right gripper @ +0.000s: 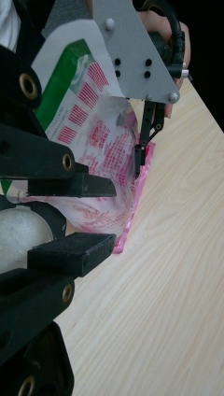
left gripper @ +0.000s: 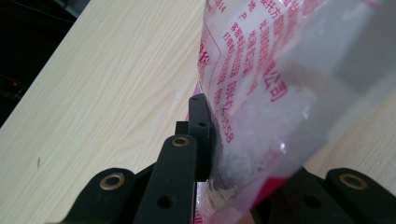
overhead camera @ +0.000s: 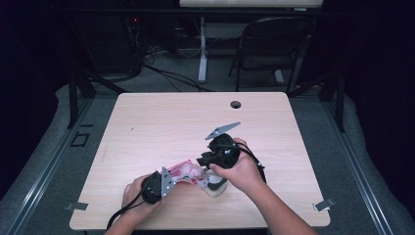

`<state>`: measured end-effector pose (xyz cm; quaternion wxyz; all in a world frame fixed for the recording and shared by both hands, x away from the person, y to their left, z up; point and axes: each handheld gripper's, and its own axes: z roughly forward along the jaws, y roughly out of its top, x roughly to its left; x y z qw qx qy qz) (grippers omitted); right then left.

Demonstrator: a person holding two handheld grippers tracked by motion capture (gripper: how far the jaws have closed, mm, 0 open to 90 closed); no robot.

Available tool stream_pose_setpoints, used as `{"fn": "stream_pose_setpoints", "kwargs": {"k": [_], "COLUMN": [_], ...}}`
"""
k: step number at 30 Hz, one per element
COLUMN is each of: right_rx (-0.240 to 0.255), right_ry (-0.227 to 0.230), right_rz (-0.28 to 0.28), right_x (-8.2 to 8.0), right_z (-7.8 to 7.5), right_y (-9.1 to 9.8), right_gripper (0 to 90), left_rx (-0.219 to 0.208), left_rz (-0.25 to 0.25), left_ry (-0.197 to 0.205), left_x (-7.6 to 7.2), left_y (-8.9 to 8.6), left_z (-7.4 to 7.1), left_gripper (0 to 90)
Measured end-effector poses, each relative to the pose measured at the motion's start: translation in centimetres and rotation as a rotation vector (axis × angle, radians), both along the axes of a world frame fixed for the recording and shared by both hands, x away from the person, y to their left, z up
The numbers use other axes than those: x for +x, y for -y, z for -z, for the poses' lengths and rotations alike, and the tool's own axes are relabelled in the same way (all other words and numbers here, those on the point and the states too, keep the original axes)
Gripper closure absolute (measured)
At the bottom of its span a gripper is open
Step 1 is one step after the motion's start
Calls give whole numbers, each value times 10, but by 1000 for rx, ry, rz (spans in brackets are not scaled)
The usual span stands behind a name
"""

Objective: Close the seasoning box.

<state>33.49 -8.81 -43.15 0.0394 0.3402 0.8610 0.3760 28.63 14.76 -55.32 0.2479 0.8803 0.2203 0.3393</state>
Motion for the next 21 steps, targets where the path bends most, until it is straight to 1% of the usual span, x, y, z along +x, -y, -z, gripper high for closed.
{"fn": "stream_pose_setpoints", "kwargs": {"k": [1, 3, 6, 8, 10, 11, 14, 16, 21], "right_rx": [-3, 9, 10, 8, 8, 11, 8, 13, 15], "right_ry": [1, 8, 13, 13, 13, 15, 16, 16, 21], "right_rz": [-4, 5, 13, 12, 15, 16, 17, 20, 27], "right_x": [0, 0, 0, 0, 0, 0, 0, 0, 1], "right_z": [-1, -2, -4, -4, -4, -3, -4, -4, -4], "right_y": [1, 3, 5, 6, 6, 6, 6, 7, 9], "right_gripper": [706, 704, 702, 702, 702, 702, 700, 696, 693], "left_rx": [0, -3, -18, -27, -31, -41, -48, -63, -116], "left_rz": [0, 0, -6, -9, -10, -15, -15, -22, -37], "left_ry": [0, -8, -13, -24, -24, -30, -38, -47, -79], "left_x": [0, 1, 1, 2, 2, 3, 4, 5, 9], "left_y": [0, -1, -2, -3, -3, -4, -5, -6, -11], "left_z": [0, 0, 0, -1, -1, 0, -1, -1, 0], "left_gripper": [850, 850, 849, 849, 850, 850, 850, 850, 849]}}
